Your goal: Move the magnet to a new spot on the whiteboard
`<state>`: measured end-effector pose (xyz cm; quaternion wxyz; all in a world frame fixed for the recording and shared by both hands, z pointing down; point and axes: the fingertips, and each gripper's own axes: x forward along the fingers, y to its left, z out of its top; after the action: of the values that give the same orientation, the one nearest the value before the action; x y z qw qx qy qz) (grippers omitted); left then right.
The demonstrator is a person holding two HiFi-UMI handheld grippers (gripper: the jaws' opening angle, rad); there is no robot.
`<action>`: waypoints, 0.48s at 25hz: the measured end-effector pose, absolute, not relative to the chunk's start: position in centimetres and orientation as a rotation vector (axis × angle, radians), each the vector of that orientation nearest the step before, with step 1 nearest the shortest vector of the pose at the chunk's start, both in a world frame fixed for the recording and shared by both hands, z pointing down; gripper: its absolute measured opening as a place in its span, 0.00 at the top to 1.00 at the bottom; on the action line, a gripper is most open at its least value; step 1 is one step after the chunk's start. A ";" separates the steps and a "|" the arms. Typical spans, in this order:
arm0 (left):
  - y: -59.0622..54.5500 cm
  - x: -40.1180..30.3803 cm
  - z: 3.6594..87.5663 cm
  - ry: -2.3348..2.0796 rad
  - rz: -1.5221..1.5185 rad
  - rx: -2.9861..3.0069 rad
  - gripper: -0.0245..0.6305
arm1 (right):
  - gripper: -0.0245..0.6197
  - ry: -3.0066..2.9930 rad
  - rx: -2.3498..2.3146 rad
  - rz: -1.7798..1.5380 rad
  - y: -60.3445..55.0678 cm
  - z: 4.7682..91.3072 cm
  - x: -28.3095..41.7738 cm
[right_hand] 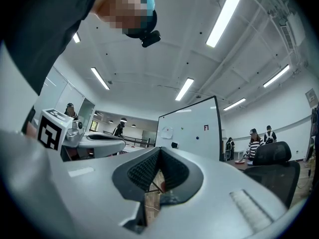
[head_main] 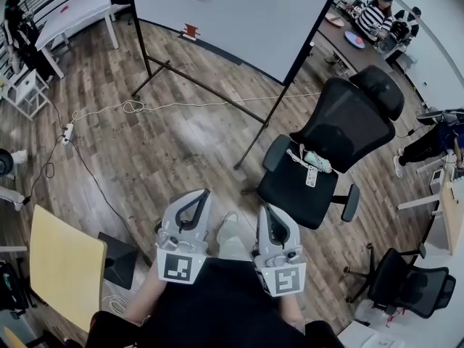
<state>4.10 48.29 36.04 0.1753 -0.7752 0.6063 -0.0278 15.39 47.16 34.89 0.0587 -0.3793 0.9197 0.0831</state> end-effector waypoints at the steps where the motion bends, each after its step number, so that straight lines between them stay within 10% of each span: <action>1: 47.4 4.1 36.0 1.721 -0.079 -2.196 0.96 | 0.96 2.786 -1.145 0.244 46.2 34.8 15.4; 12: 37.5 4.9 35.2 1.748 -0.103 -2.160 0.96 | 0.96 2.825 -1.098 0.231 36.2 35.0 15.8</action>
<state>4.88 37.54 35.22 0.1794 -0.7642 0.6185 -0.0365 15.77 36.20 34.97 0.0510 -0.3606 0.9282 0.0758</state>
